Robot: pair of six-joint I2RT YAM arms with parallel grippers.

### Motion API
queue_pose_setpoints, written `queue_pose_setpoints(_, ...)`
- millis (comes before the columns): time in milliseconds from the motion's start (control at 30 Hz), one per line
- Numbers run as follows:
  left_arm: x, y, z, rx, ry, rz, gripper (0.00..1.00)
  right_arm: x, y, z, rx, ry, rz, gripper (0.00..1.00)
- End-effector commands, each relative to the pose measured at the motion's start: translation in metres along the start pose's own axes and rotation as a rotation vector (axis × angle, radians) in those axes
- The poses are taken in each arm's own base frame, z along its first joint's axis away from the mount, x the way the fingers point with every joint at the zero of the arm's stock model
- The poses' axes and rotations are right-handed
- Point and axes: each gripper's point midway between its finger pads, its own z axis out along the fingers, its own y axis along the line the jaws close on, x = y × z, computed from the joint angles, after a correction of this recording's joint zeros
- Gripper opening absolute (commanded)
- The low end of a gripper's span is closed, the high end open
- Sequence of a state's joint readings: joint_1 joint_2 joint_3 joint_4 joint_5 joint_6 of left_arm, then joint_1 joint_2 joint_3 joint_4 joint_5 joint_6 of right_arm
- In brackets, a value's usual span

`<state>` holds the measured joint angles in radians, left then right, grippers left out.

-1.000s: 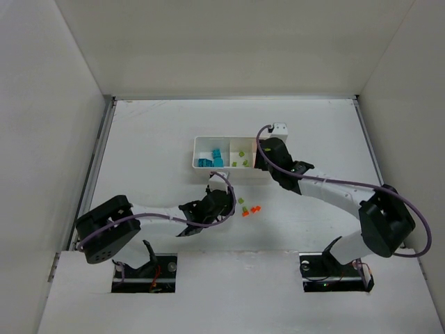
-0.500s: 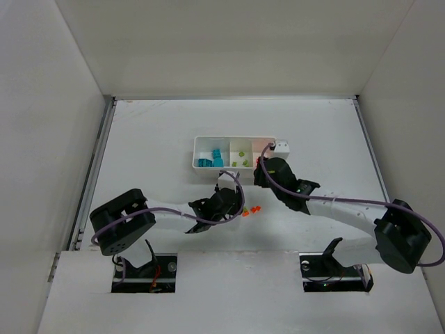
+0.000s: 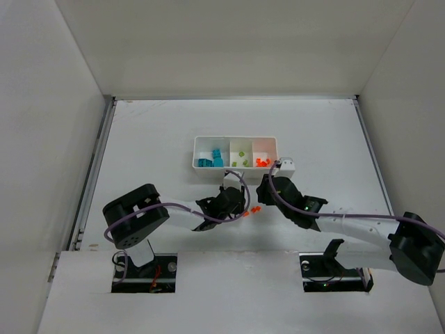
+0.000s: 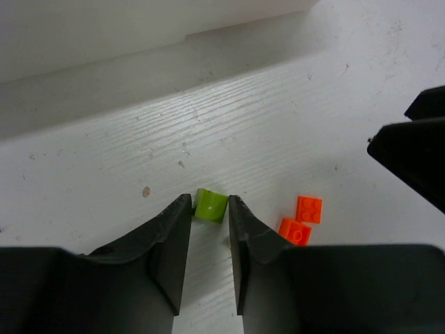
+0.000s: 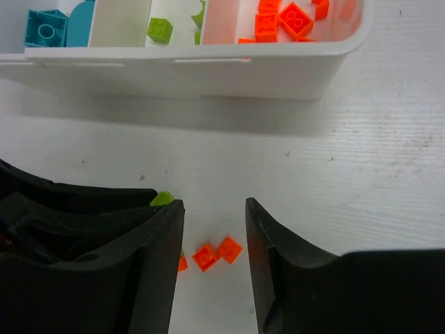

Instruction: Sort the legos into containers by color

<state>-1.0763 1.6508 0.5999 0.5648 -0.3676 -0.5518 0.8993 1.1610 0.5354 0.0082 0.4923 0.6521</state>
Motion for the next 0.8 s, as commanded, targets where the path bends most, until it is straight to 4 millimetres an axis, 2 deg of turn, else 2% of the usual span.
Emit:
queue_pose_setpoints(0, -0.009, -0.007, 0.003, 0.005, -0.022, 0.016, 0.22, 0.0, 0.003, -0.007, -0.017, -0.016, 0.05, 0.46)
queue_pose_setpoints(167, -0.027, -0.009, -0.007, 0.012, -0.061, 0.021, 0.17, 0.017, -0.002, -0.015, -0.019, 0.015, 0.048, 0.45)
queue_pose_setpoints(433, -0.096, -0.015, -0.025, 0.036, -0.191, -0.008, 0.17, 0.036, -0.004, -0.021, -0.038, 0.051, 0.067, 0.43)
queue_pose_setpoints(633, -0.149, -0.011, -0.022, 0.028, -0.277, -0.034, 0.18, 0.053, 0.004, -0.022, -0.054, 0.1, 0.026, 0.42)
queue_pose_setpoints(767, -0.175, -0.003, -0.007, 0.004, -0.3, -0.045, 0.19, 0.063, 0.005, -0.02, -0.047, 0.12, 0.013, 0.41)
